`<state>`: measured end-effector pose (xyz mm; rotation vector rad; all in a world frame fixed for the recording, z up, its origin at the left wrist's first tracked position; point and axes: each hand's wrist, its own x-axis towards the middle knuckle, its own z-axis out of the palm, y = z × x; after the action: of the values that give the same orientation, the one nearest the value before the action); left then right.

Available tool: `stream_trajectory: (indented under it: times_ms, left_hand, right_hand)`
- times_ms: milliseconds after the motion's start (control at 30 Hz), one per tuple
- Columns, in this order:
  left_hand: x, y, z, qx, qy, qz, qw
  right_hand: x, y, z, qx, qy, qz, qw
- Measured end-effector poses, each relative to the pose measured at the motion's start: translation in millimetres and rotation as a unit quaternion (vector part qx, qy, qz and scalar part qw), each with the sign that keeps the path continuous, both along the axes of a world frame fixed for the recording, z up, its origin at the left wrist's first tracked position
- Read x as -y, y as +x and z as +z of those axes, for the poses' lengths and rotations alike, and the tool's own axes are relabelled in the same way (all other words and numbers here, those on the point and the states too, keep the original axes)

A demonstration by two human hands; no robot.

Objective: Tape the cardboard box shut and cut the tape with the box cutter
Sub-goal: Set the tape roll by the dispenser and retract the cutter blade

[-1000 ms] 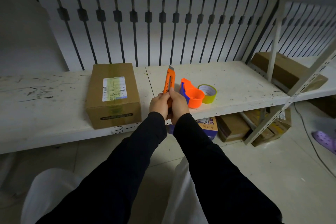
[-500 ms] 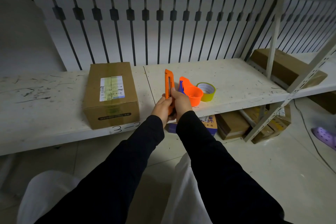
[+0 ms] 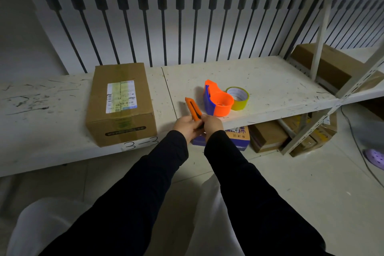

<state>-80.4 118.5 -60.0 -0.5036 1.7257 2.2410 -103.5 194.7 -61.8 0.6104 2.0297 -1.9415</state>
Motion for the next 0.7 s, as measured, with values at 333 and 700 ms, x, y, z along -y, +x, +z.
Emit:
stream_trajectory:
  times_ms: [333, 700]
  left_hand:
    - [-6.9, -38.7, -24.7, 0.01, -0.17, -0.024, 0.985]
    - [-9.3, -33.4, -6.8, -0.005, -0.334, -0.094, 0.938]
  right_hand:
    - [4.3, -29.6, -29.1, 0.008, 0.026, -0.093, 0.995]
    - [8.0, -21.2, -22.4, -0.027, 0.046, -0.118, 0.992]
